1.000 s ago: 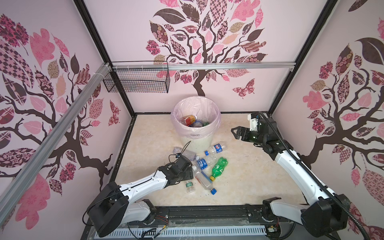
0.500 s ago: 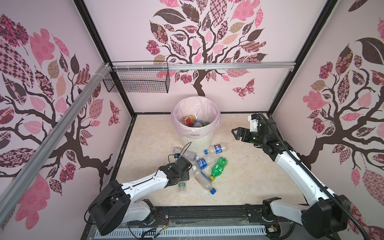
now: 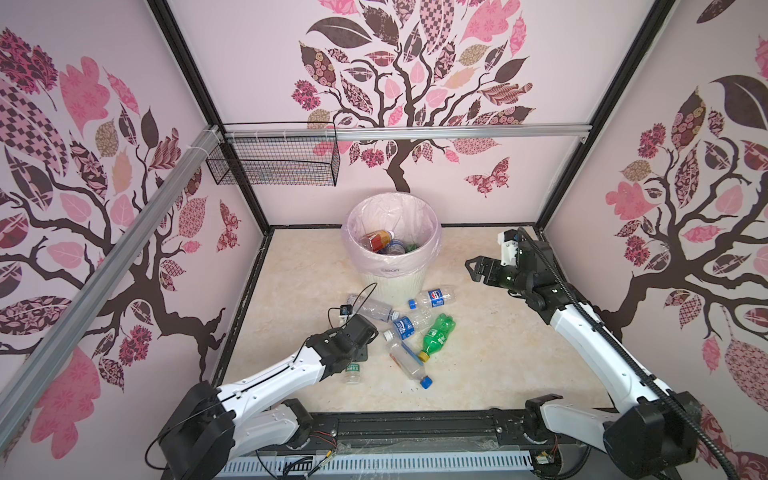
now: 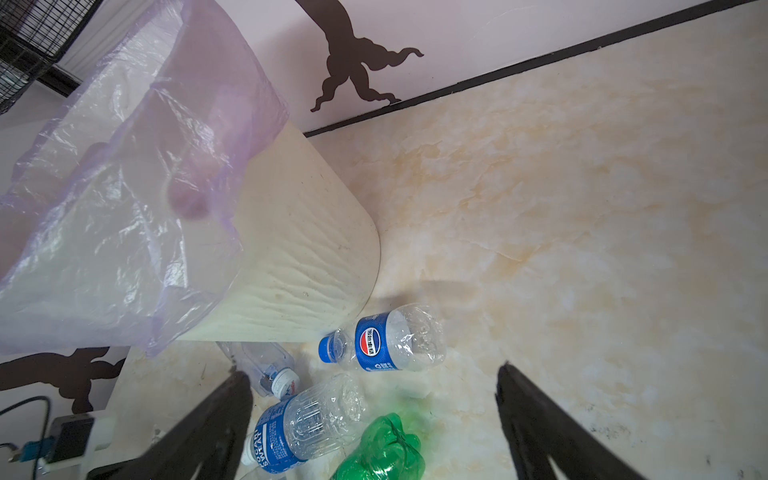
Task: Throw the plastic bottles in the bin
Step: 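Carry the leaf-printed bottle with the left gripper over the bin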
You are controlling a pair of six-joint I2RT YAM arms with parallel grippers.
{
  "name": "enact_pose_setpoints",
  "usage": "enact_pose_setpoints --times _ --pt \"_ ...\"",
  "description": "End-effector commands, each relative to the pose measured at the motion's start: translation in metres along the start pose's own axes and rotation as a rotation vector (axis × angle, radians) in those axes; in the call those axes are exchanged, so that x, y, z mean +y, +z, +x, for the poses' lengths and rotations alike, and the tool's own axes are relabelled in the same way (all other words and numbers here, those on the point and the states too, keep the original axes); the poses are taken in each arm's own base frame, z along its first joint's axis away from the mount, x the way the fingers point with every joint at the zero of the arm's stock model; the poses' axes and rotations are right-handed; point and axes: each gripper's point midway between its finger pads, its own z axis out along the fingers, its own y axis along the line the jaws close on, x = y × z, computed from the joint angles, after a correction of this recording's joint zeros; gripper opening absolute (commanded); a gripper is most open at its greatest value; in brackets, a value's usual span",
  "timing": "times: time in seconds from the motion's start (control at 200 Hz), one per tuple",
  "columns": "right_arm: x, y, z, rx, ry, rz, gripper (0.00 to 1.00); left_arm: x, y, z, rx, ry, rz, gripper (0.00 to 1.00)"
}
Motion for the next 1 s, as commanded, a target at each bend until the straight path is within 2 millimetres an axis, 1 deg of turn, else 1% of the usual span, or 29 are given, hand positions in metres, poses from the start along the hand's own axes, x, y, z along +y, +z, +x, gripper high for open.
enact_pose_setpoints --times 0.0,0.11,0.185,0.23,0.335,0.415,0.51,0.63,0.715,0.905,0.995 --pt "-0.001 -0.009 0.000 -0.009 -0.005 0.022 0.93 0.006 -0.044 -0.045 -0.127 -0.001 -0.006 0.54" --pt "-0.001 -0.012 -0.001 -0.020 -0.010 0.025 0.93 0.008 -0.095 -0.084 -0.264 -0.002 0.042 0.55" --pt "-0.003 -0.011 0.000 -0.020 -0.004 0.028 0.93 0.010 -0.124 -0.105 -0.368 0.001 0.090 0.55" --pt "-0.002 -0.010 0.003 -0.009 -0.004 0.022 0.93 0.016 -0.141 -0.117 -0.424 -0.019 0.099 0.54" --pt "-0.003 -0.012 0.006 -0.005 -0.008 0.022 0.94 0.028 -0.172 -0.137 -0.523 -0.065 0.132 0.54" --pt "-0.004 -0.013 0.008 -0.010 -0.013 0.026 0.94 0.026 -0.190 -0.150 -0.601 -0.060 0.189 0.54" --pt "-0.004 -0.015 0.007 -0.012 -0.016 0.025 0.94 0.013 -0.206 -0.158 -0.675 -0.018 0.279 0.55" --pt "-0.003 -0.018 0.006 -0.013 -0.025 0.028 0.94 -0.005 -0.224 -0.162 -0.714 0.016 0.403 0.55" --pt "-0.003 -0.018 0.006 -0.016 -0.028 0.029 0.94 -0.008 -0.230 -0.163 -0.735 0.015 0.437 0.55" --pt "-0.003 -0.014 0.007 -0.007 -0.022 0.021 0.94 -0.010 -0.234 -0.167 -0.761 0.020 0.443 0.55" --pt "-0.003 -0.013 0.007 -0.006 -0.022 0.019 0.94 -0.014 -0.239 -0.176 -0.786 0.022 0.454 0.55"
